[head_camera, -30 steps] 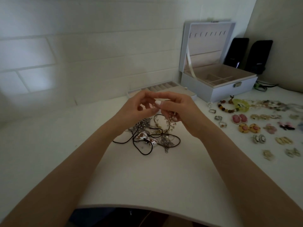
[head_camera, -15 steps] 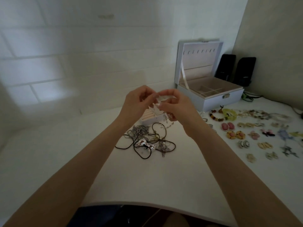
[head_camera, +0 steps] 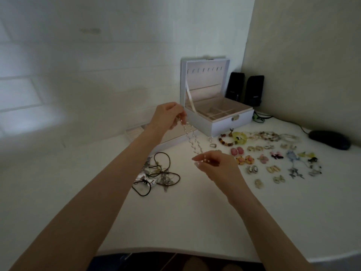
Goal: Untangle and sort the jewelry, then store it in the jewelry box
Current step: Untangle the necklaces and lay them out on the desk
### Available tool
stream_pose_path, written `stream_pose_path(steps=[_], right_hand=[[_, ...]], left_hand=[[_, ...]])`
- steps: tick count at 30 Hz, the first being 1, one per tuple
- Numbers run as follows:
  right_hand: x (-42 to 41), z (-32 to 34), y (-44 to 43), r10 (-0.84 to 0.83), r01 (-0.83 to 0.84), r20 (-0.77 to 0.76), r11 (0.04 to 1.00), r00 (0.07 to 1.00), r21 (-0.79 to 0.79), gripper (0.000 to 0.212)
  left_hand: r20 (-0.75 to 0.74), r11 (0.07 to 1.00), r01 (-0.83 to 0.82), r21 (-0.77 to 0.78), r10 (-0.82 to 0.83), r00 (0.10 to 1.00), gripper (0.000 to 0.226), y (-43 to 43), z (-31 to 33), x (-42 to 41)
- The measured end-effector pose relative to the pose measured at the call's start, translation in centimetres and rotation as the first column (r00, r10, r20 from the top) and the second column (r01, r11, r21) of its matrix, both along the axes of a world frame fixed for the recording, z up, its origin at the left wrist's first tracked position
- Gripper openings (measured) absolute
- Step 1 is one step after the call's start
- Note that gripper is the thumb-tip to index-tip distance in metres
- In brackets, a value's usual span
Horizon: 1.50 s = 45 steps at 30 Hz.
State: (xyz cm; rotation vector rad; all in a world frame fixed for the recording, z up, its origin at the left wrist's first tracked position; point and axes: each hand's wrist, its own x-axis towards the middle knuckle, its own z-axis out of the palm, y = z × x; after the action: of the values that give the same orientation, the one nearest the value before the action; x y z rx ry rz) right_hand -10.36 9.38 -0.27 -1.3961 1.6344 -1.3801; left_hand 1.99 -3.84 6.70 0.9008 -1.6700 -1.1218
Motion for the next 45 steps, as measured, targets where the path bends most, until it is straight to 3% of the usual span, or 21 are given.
stream_pose_path(steps=[4, 6, 9, 11, 16, 19, 27, 38, 45], right_hand=[[-0.5, -0.2, 1.4, -0.033, 0.033, 0.004, 0.994, 0.999, -0.104, 0.015], [-0.7, -0.6, 1.8, -0.080, 0.079, -0.003, 0.989, 0.997, -0.123, 0.015], [-1.0, -1.3, 1.9, -0.190, 0.191, 0.015, 0.973, 0.982, -0.132, 0.018], [-1.0, -1.6, 1.8, -0.209, 0.208, 0.003, 0.973, 0.978, -0.100, 0.017], [-0.5, -2.5, 1.8, -0.235, 0.236, -0.159, 0.972, 0.959, -0.010, 0.013], [-0.6, -2.7, 1.6, -0.261, 0.266, -0.219, 0.964, 0.940, -0.005, 0.013], [-1.1, -2.7, 1.7, -0.309, 0.321, -0.346, 0.947, 0.886, -0.024, 0.003], [-1.2, -2.9, 1.4, -0.248, 0.335, -0.521, 0.939, 0.817, 0.077, 0.015], [-0.9, -3.1, 1.7, -0.243, 0.346, -0.598, 0.936, 0.764, 0.062, 0.016]], left_hand=[[-0.012, 0.955, 0.010, 0.296, -0.007, 1.000, 0.013, -1.4, -0.6, -1.8], [-0.043, 0.910, 0.090, 0.404, -0.079, 0.996, 0.008, -2.2, -1.3, -2.3], [-0.219, 0.825, 0.225, 0.518, -0.126, 0.968, 0.011, -3.3, -2.4, -2.6], [-0.230, 0.823, 0.216, 0.525, -0.107, 0.967, 0.014, -3.9, -3.2, -2.9], [-0.027, 0.914, 0.104, 0.392, -0.102, 0.994, 0.013, -4.2, -4.9, -3.9], [0.195, 0.977, -0.021, 0.211, -0.021, 0.981, 0.016, -4.1, -5.7, -4.8], [0.447, 0.995, -0.099, 0.010, 0.084, 0.890, 0.018, -5.7, -7.7, -7.0], [0.482, 0.984, -0.149, -0.094, 0.176, 0.858, 0.011, -5.8, -8.6, -8.3], [0.617, 0.970, -0.093, -0.226, 0.216, 0.757, 0.014, -5.3, -8.6, -8.8]])
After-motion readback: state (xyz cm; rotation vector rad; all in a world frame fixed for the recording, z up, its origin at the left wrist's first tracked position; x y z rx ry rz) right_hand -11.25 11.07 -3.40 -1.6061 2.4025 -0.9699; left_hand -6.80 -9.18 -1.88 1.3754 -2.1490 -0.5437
